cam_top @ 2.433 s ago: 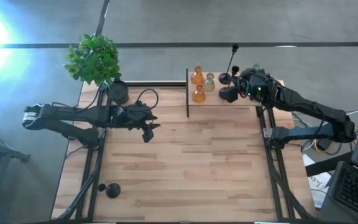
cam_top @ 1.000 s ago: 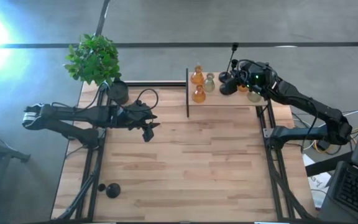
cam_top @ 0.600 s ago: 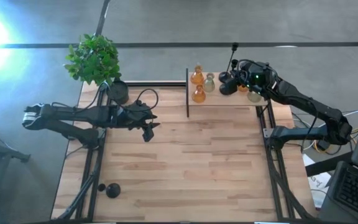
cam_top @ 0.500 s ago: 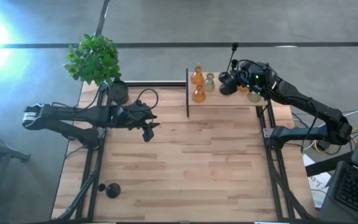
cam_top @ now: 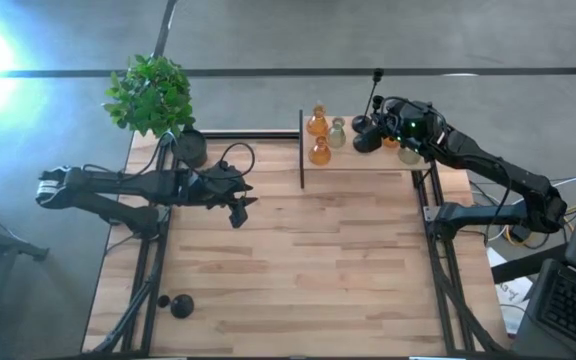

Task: Pick & Place candle stick holders
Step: Put the top black candle holder on the shelf, then put the black candle holder on the shelf

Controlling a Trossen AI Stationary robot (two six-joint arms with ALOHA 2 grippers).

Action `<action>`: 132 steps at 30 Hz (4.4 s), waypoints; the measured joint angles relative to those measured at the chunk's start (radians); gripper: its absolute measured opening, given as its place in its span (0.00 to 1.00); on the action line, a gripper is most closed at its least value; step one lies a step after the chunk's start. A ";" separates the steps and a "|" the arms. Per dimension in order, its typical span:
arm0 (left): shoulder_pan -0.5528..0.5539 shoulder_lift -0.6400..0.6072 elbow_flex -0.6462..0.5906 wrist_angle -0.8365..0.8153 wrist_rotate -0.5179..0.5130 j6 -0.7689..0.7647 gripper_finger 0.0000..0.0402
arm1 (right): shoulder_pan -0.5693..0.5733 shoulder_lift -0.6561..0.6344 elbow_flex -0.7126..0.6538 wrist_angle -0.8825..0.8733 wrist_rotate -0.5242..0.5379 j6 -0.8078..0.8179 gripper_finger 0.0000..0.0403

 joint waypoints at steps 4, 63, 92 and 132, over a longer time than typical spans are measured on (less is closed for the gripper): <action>0.000 0.000 0.000 0.000 0.000 0.000 0.43 | 0.000 0.000 0.000 -0.002 0.000 0.000 0.02; 0.000 -0.012 0.000 -0.002 0.063 -0.018 0.43 | 0.000 -0.173 -0.002 -0.204 -0.140 0.078 0.41; -0.368 0.007 0.388 -0.927 0.643 -0.385 0.42 | 0.002 -0.396 -0.001 -0.392 -0.523 0.187 0.28; -0.890 0.169 0.376 -0.906 0.479 -0.624 0.38 | 0.002 -0.378 -0.001 -0.379 -0.523 0.161 0.25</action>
